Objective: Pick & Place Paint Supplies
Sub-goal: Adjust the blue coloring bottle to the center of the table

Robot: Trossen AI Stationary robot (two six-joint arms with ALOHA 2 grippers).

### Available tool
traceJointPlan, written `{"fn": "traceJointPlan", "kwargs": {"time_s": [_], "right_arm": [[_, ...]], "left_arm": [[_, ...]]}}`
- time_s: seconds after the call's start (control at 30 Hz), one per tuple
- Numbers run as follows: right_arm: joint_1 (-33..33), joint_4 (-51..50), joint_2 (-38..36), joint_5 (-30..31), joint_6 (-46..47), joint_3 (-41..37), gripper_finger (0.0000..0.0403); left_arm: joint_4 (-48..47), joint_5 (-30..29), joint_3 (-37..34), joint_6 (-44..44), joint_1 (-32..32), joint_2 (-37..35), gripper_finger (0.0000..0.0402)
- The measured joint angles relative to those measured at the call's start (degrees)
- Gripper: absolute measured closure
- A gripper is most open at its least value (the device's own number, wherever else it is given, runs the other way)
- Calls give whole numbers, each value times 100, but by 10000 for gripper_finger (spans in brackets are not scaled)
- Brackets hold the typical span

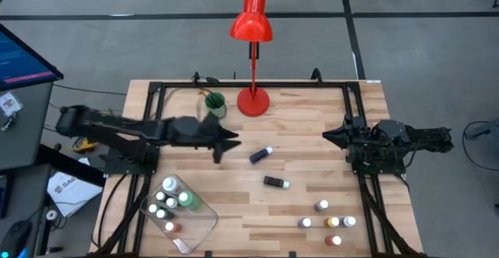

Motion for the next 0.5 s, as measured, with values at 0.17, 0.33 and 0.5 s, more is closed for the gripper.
{"fn": "traceJointPlan", "kwargs": {"time_s": [0.17, 0.33, 0.5], "right_arm": [[-6, 0, -1, 18, -221, 0, 369], [-81, 2, -2, 125, -2308, 0, 369], [-81, 78, 0, 103, -2947, 0, 369]], "left_arm": [[-7, -15, -2, 2, -3, -1004, 275], [-26, -37, -62, 6, -3, -1683, 338], [-36, -37, -144, 4, -25, -2216, 394]]}}
